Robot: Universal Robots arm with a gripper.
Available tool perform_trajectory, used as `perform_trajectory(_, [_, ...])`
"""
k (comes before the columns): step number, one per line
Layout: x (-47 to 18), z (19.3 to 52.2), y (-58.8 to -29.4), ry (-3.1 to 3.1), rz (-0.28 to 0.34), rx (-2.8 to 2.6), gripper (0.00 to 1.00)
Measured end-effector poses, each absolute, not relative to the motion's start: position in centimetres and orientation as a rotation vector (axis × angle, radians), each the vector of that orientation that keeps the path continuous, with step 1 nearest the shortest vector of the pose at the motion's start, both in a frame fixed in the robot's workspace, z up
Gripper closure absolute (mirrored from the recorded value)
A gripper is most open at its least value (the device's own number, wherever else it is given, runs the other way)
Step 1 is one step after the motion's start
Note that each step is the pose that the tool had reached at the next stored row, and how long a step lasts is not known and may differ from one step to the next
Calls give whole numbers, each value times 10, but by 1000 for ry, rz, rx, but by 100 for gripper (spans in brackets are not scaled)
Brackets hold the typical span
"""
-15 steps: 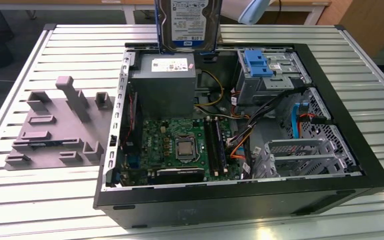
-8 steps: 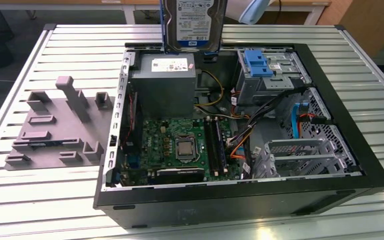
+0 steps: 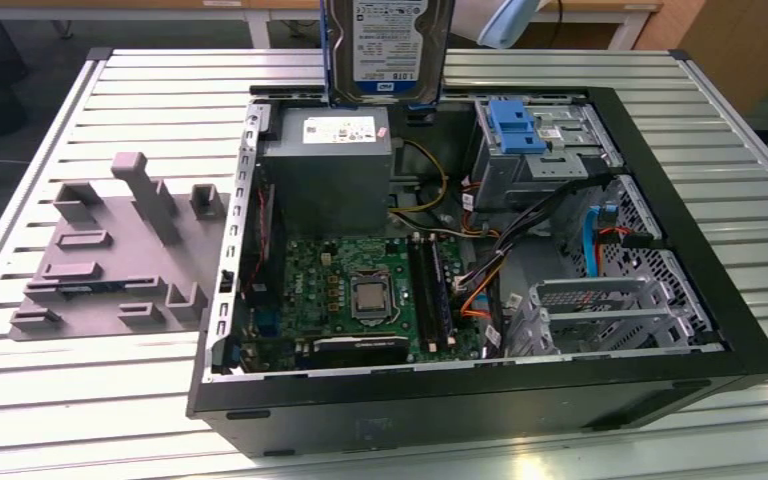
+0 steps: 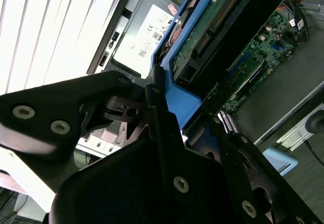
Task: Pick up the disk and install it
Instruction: 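Pick up the disk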
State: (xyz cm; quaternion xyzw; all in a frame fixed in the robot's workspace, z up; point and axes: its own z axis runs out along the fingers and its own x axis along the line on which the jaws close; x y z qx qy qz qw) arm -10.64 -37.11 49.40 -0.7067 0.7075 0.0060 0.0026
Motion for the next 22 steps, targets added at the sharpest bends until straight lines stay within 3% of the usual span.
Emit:
perform_trajectory(14, [-92,494,-372,2219,19,-2217,64])
perform_trajectory(22, [-92,494,-387,2219,19,-2217,64])
